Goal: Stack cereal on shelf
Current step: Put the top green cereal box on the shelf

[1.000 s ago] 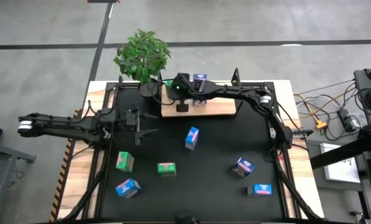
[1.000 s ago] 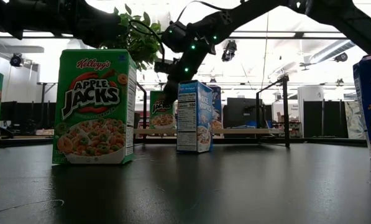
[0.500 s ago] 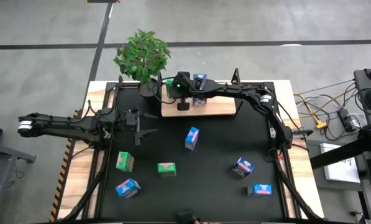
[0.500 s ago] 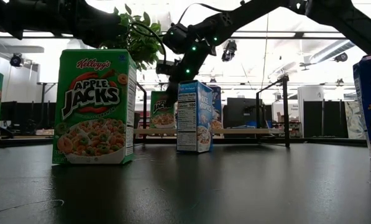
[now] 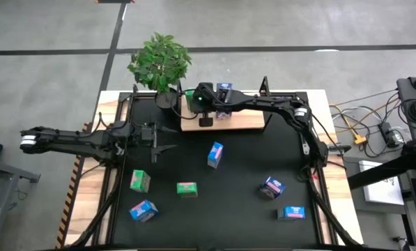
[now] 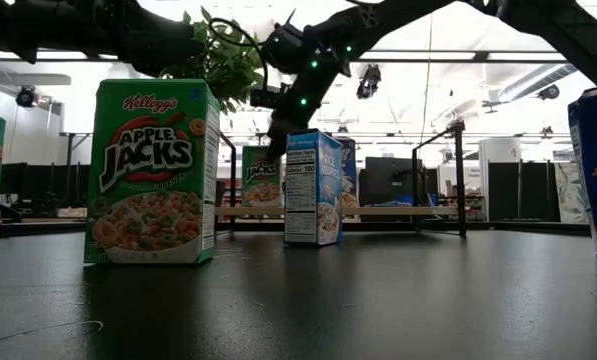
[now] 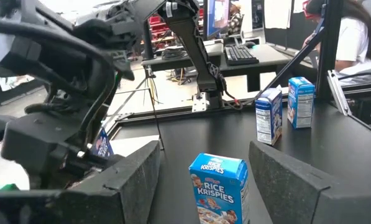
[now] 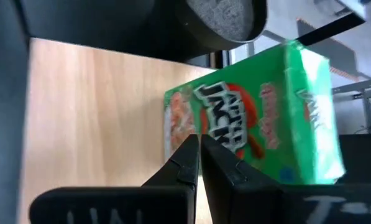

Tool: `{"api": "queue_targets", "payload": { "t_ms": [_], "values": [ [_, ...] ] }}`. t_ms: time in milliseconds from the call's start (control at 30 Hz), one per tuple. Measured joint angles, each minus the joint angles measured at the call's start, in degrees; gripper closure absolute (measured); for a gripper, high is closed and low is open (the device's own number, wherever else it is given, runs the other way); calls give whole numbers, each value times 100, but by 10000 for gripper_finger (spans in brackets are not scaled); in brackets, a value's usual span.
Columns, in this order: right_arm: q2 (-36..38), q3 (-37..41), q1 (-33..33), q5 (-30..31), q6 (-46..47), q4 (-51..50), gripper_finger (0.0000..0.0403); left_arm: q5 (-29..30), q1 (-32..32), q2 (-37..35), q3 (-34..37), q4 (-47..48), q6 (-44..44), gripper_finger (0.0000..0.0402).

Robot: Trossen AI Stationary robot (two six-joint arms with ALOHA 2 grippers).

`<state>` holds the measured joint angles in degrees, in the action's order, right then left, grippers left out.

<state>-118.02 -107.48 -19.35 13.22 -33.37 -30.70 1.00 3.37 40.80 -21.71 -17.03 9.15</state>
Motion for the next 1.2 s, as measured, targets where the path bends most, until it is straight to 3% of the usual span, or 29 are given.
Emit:
{"api": "queue_targets", "payload": {
  "t_ms": [300, 533, 667, 867, 1200],
  "values": [
    [801, 0, 159, -28, 377, -840, 394, 599, 0, 468, -45, -27, -168, 171],
    [1682, 287, 124, -155, 666, -1063, 394, 708, 19, 1422, -941, 644, -66, 176],
    [2165, 678, 120, -495, 744, -1045, 394, 1465, 127, 2026, -1834, 1515, 365, 227],
    [2806, 1478, 122, -620, 761, -494, 394, 2148, 661, 3037, -2928, 1875, 1026, 381],
    [3423, 2845, 109, -622, 651, 825, 394, 2352, 1833, 4593, -3740, 1886, 1313, 401]
  ]
}}
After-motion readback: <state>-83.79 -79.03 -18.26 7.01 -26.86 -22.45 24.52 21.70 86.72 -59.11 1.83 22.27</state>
